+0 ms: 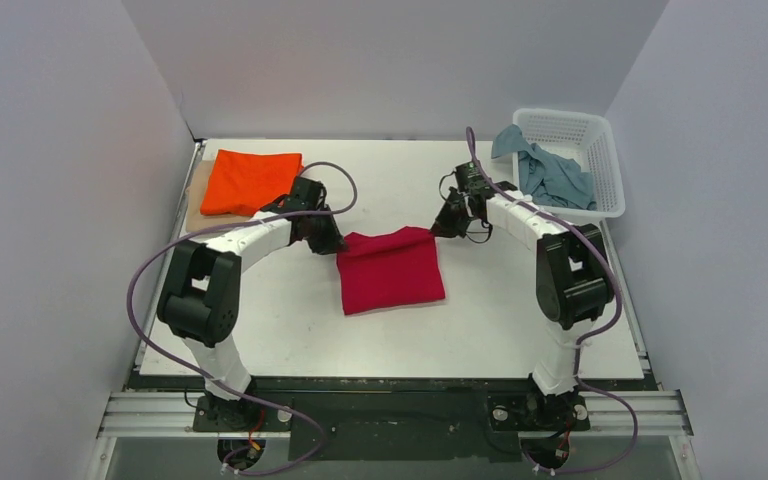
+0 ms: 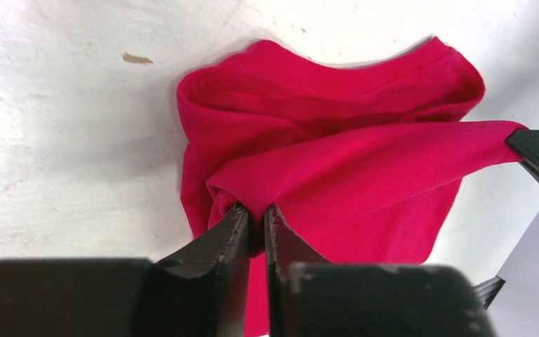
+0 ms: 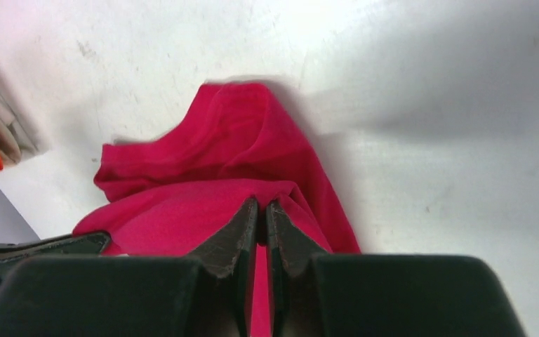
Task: Fold and stack the t-shirts
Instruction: Fold the long partially folded tshirt into a neat square, then smooth out wrinkles on the folded tshirt
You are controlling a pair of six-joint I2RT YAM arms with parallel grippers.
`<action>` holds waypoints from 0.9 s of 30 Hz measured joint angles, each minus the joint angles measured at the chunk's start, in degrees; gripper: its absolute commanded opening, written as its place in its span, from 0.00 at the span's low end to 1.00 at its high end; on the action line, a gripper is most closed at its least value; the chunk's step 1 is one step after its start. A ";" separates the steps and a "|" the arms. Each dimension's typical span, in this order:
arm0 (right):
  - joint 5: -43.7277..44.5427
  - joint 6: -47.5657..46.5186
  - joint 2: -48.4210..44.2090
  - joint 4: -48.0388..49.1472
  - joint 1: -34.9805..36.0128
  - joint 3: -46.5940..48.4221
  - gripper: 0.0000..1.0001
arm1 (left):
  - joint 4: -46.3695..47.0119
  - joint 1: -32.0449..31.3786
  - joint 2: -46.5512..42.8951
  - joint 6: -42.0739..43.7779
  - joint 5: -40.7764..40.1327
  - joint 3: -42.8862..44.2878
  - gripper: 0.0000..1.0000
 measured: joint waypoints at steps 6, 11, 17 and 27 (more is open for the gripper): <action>1.97 0.26 6.34 0.92 -0.37 7.21 0.59 | -0.07 2.91 3.98 -0.39 -1.42 4.11 0.84; 4.26 0.22 5.25 2.05 -0.81 8.83 0.79 | 0.46 5.46 3.74 -0.90 -1.81 7.48 0.86; 3.76 -0.31 -6.16 4.55 -0.96 -3.08 0.83 | 1.68 5.44 -4.15 -1.11 -1.20 1.38 0.88; -3.28 -3.10 -21.20 8.61 1.03 -24.74 0.86 | 2.05 1.05 -14.23 -0.96 1.44 -14.95 0.90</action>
